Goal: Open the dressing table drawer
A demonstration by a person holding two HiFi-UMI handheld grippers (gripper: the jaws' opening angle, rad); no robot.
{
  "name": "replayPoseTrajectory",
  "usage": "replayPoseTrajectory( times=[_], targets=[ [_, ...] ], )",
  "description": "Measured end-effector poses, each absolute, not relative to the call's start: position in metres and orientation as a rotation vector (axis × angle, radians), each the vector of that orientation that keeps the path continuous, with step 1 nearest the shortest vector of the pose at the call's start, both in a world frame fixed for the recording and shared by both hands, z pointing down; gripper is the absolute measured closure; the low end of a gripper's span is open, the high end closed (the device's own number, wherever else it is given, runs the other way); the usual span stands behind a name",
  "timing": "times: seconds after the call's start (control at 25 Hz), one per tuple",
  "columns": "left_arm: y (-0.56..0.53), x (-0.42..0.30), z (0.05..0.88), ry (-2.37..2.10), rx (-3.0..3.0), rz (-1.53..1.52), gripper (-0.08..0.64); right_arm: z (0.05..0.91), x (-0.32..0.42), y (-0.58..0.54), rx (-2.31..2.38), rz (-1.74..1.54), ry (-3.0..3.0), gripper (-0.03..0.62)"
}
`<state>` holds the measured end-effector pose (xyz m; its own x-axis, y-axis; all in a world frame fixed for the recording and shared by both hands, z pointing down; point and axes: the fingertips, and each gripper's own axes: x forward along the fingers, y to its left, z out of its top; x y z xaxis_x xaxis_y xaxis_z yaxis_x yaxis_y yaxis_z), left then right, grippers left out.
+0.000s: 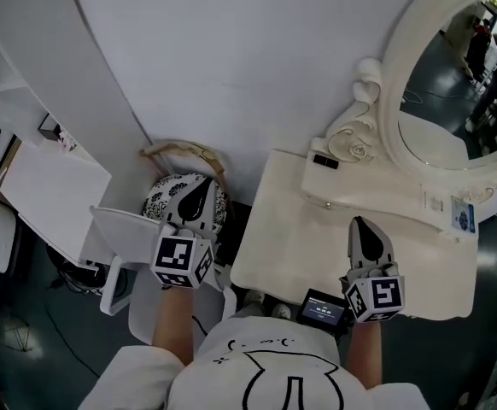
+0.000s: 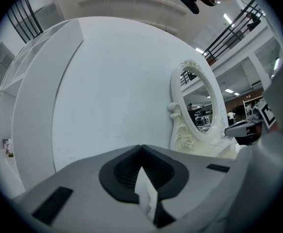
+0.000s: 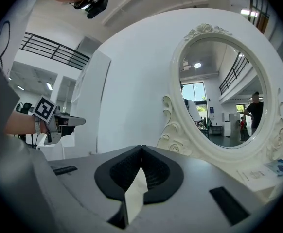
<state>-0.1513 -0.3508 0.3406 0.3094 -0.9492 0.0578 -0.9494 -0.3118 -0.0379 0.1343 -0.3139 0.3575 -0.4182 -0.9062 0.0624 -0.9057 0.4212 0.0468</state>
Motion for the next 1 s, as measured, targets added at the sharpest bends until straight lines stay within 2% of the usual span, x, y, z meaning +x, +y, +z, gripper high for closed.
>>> replayPoseTrajectory(
  times=[0.4,0.84,1.0],
  targets=[
    [-0.408,-0.145,0.383,-1.632,2.574,0.161,0.545,0.402,0.127,-0.352,1.755,0.150,-2.419,0.586],
    [-0.422,-0.140,0.433,-1.521,2.530,0.257,0.545,0.472,0.125,-0.376,1.737,0.351,-2.302,0.587],
    [-0.424,-0.139,0.444,-1.512,2.513,0.275,0.545,0.502,0.125,-0.382,1.717,0.424,-2.257,0.544]
  ],
)
